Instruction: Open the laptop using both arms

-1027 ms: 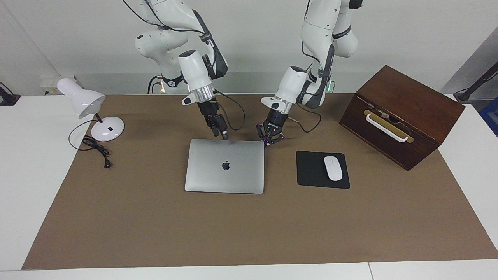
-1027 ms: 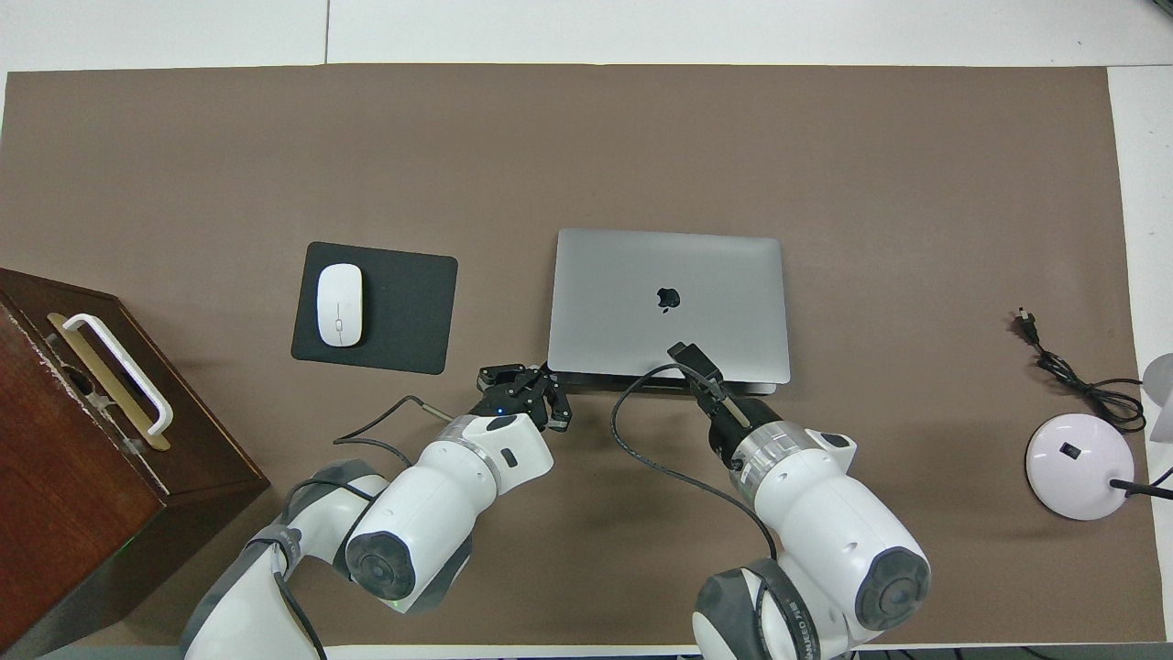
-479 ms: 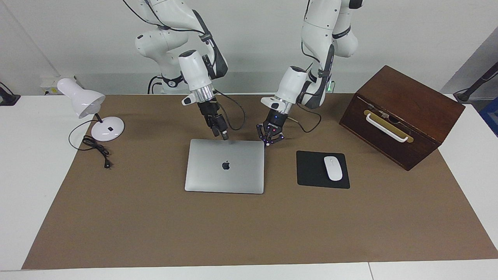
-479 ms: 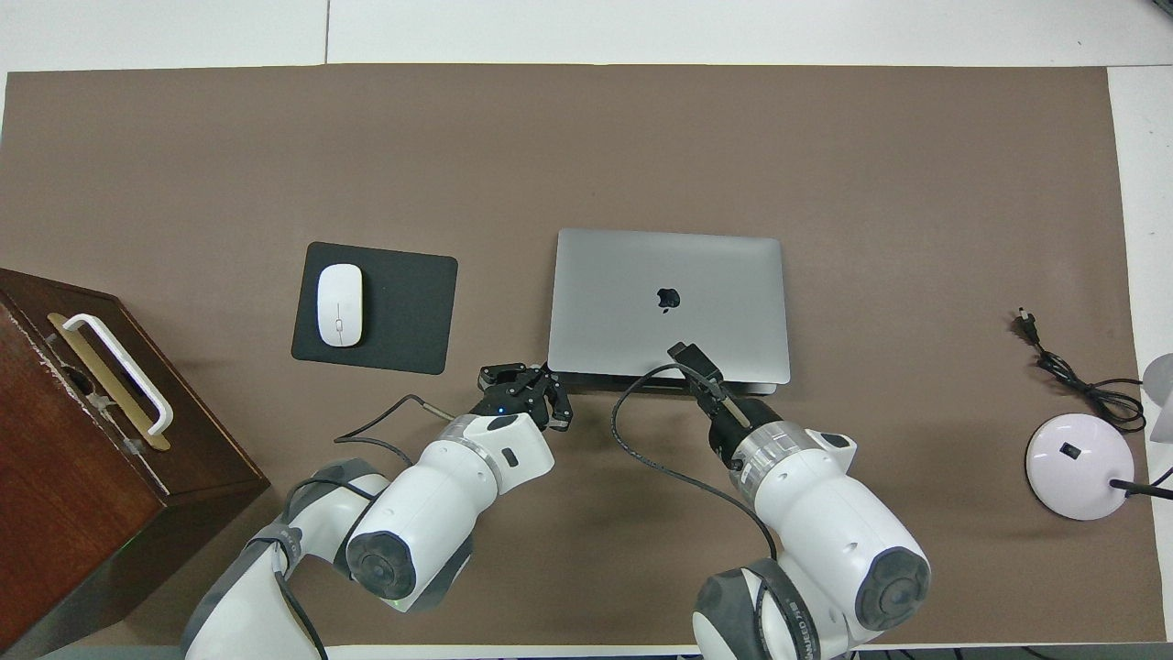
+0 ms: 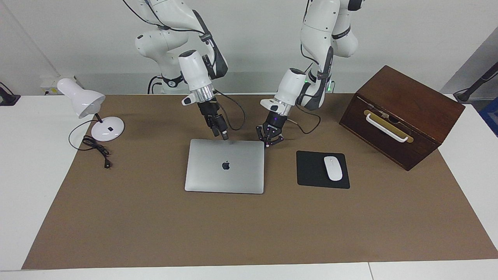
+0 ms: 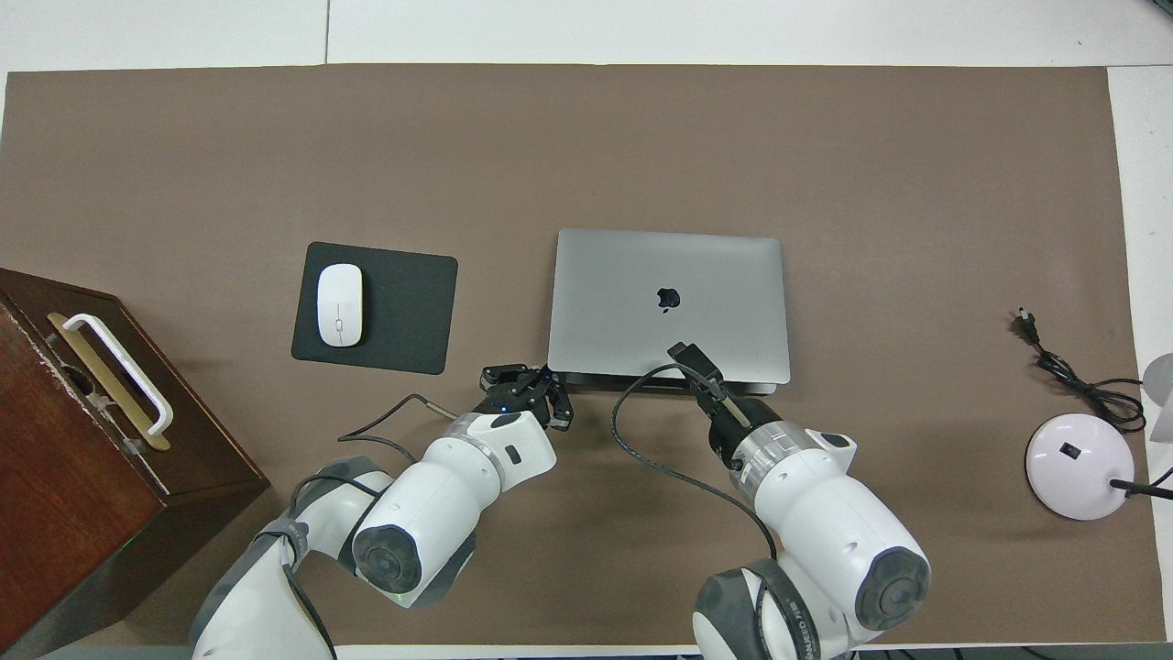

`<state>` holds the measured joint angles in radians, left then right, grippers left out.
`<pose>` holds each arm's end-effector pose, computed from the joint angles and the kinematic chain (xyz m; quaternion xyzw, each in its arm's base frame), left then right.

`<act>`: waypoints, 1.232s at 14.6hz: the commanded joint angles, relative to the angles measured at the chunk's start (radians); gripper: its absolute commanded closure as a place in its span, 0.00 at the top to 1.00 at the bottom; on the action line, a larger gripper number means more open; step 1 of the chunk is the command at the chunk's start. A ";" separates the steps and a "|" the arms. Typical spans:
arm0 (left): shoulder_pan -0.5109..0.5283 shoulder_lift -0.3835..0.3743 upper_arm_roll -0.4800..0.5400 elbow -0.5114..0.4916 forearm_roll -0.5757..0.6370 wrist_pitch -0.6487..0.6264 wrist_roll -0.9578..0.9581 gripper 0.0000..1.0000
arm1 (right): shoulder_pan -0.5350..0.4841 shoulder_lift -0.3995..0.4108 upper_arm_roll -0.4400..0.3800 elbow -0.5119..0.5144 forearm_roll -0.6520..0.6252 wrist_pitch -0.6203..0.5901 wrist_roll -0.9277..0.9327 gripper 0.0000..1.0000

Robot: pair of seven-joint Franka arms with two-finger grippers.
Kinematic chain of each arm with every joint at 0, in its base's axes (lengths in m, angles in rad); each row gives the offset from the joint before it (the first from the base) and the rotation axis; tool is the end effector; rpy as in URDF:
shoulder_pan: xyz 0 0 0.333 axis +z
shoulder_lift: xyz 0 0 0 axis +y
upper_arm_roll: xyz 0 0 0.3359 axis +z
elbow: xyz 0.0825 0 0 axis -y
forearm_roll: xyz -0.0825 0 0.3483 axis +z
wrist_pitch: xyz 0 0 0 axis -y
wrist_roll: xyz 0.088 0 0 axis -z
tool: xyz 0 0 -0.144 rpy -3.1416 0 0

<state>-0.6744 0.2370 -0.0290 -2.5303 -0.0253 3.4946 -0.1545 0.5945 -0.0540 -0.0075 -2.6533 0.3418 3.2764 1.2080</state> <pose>0.4024 -0.3366 0.2971 0.9034 -0.2396 0.3221 0.1508 0.4096 0.2296 0.3568 -0.8341 0.4426 -0.1770 0.2774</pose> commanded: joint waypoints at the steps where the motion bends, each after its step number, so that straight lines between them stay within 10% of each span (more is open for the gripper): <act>1: 0.004 0.044 -0.002 0.036 0.011 0.009 0.015 0.00 | 0.002 0.013 0.004 0.007 0.025 0.020 0.007 1.00; 18: 0.001 0.053 -0.002 0.041 0.011 0.011 0.015 0.00 | -0.010 0.029 0.004 0.038 0.023 0.012 0.002 1.00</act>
<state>-0.6745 0.2633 -0.0307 -2.5054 -0.0247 3.4949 -0.1507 0.5931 -0.0501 -0.0093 -2.6423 0.3418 3.2764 1.2080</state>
